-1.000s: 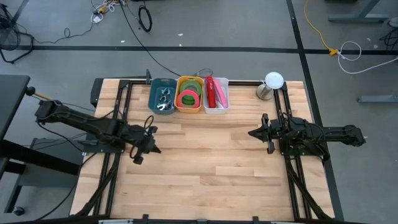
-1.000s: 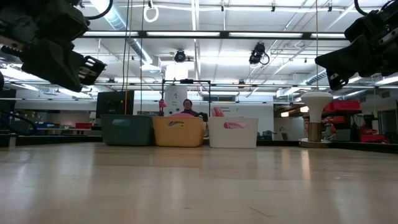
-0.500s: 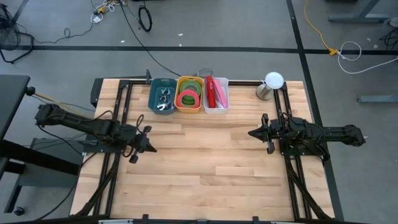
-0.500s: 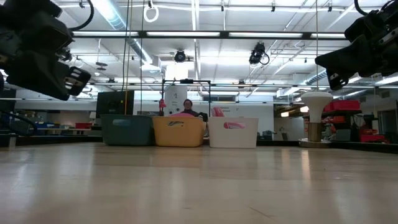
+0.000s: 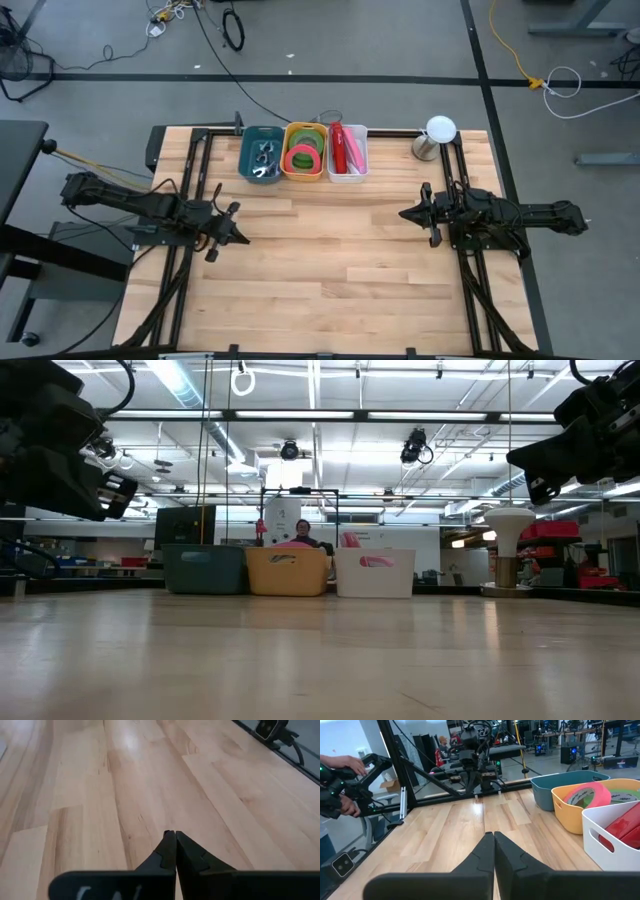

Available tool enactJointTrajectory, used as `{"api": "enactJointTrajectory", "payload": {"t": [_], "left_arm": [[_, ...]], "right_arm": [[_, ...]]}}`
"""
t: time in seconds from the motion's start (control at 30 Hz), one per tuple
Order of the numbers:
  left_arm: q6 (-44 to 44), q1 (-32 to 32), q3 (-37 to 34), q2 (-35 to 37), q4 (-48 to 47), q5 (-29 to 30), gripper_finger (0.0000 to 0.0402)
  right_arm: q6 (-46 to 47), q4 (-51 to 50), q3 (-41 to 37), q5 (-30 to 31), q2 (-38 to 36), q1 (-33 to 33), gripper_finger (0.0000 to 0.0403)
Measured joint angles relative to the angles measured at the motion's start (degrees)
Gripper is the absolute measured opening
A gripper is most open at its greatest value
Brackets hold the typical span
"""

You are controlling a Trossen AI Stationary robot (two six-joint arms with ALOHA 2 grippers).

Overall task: Pick and place Stapler, Stapler remover, tape
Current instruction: Return to Home Position

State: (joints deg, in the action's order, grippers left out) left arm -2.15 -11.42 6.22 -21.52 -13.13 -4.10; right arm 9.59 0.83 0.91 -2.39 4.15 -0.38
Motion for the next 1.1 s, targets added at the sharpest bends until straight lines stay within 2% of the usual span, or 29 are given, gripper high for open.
{"api": "enactJointTrajectory", "payload": {"t": [0.3,0.77,1.1], "left_arm": [[-0.1,0.3,-1.3,5.4,1.2,1.1,0.0001],[-1.5,6.8,-1.4,11.5,1.1,1.5,0.0000],[-1.5,8.8,-1.4,16.9,1.0,1.5,0.0001]], "right_arm": [[0.0,0.0,0.0,0.0,0.0,0.0,0.0007],[0.0,0.0,0.0,0.0,0.0,0.0,0.0007],[0.0,0.0,0.0,0.0,0.0,0.0,0.0007]]}}
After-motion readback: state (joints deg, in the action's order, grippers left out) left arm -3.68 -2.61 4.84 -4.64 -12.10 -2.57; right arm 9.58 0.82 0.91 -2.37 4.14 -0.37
